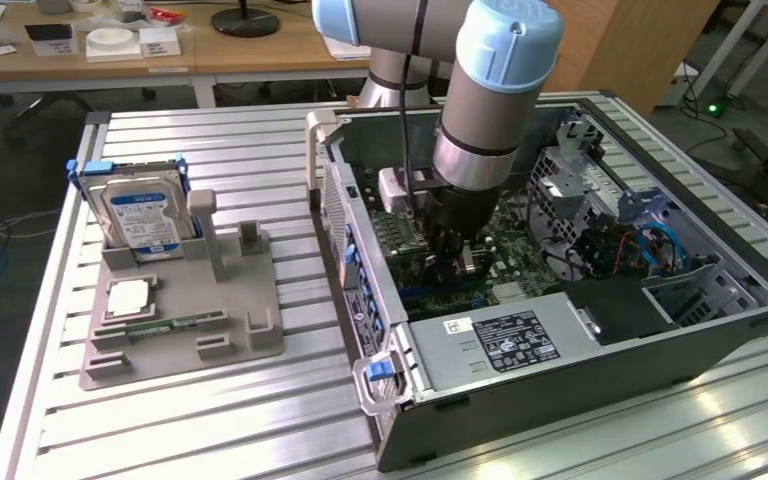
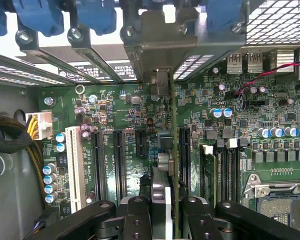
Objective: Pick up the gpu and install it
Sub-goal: 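Insert the gpu into the slot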
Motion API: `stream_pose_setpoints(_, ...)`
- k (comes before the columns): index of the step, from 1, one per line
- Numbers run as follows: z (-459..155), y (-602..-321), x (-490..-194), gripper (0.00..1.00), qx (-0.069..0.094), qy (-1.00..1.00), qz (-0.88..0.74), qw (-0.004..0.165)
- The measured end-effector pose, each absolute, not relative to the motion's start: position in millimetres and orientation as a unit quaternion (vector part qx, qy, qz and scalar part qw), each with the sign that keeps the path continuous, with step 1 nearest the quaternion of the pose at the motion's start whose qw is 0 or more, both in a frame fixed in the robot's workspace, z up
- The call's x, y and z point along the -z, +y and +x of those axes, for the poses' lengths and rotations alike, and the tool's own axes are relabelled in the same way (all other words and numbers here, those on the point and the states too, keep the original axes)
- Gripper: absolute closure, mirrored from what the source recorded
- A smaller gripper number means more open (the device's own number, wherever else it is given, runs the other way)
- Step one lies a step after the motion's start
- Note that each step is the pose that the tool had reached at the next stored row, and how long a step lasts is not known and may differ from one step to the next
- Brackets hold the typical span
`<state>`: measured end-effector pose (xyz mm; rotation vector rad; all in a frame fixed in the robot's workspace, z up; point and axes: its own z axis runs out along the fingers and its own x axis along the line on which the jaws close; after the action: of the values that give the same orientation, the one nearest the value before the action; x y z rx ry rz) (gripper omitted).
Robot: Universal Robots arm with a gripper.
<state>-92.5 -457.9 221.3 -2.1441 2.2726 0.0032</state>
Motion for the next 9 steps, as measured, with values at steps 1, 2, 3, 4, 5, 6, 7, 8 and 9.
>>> stream_pose_setpoints(1,-92.7,-457.9,-221.3,0.72,-0.001,0.727,-0.686,0.009)
stream_pose_setpoints(2,-93.4,-457.8,-221.1,0.72,-0.001,0.727,-0.686,0.009)
stream_pose_setpoints(3,-94.2,-457.8,-221.1,0.72,-0.001,0.727,-0.686,0.009)
stream_pose_setpoints(4,-94.6,-457.8,-221.1,0.72,-0.001,0.727,-0.686,0.009)
stream_pose_setpoints(5,-94.6,-457.9,-221.1,0.72,-0.001,0.727,-0.686,0.009)
stream_pose_setpoints(6,-94.6,-457.9,-221.1,0.72,-0.001,0.727,-0.686,0.009)
stream_pose_setpoints(7,-94.7,-457.9,-221.2,0.72,-0.001,0.727,-0.686,0.009)
stream_pose_setpoints(8,-94.7,-457.9,-221.1,0.72,-0.001,0.727,-0.686,0.009)
stream_pose_setpoints(9,-94.7,-458.0,-220.8,0.72,-0.001,0.727,-0.686,0.008)
